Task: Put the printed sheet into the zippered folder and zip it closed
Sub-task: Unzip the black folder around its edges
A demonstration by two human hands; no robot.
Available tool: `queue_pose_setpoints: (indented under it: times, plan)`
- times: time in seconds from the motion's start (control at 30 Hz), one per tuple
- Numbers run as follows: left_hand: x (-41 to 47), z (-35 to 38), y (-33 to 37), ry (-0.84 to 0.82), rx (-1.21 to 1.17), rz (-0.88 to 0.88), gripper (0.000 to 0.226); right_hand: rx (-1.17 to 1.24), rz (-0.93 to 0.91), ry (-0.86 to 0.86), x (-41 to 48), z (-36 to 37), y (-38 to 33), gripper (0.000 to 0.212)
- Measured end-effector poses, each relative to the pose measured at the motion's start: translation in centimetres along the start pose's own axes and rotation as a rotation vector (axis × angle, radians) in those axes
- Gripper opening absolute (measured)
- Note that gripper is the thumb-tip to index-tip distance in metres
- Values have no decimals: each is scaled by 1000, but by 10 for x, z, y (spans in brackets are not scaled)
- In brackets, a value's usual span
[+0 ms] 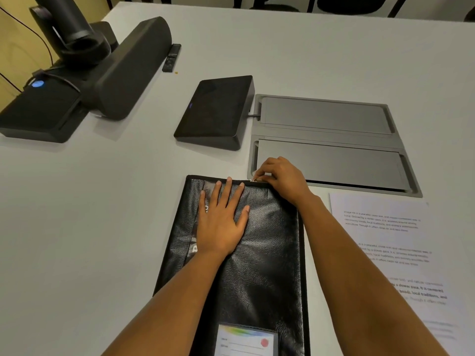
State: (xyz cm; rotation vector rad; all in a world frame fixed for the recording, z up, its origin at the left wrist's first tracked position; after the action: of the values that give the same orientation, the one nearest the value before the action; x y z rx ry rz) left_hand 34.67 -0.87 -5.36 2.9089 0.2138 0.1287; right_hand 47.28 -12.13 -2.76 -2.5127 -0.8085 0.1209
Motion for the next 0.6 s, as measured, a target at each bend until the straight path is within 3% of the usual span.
queue_pose_setpoints:
  times: [0.43, 0.6]
  plan:
    - [0, 1, 3, -17, 56, 6, 58, 59, -52, -40, 25, 23, -41, 11]
    - [-2, -1, 2, -18, 13, -3, 58, 54, 0, -37, 9, 10, -8, 12]
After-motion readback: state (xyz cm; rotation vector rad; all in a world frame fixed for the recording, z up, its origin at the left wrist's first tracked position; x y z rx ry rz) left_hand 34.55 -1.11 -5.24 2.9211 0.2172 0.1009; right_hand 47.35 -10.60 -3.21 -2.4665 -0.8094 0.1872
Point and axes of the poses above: each hand's wrist, its own x-axis towards the middle knuckle, its own z-axis out of the palm, y = z × x, the point moved 8 cm from there along x, towards the middle knuckle, and after that the axes turned 1 degree about -x, right-handed, at the moved point
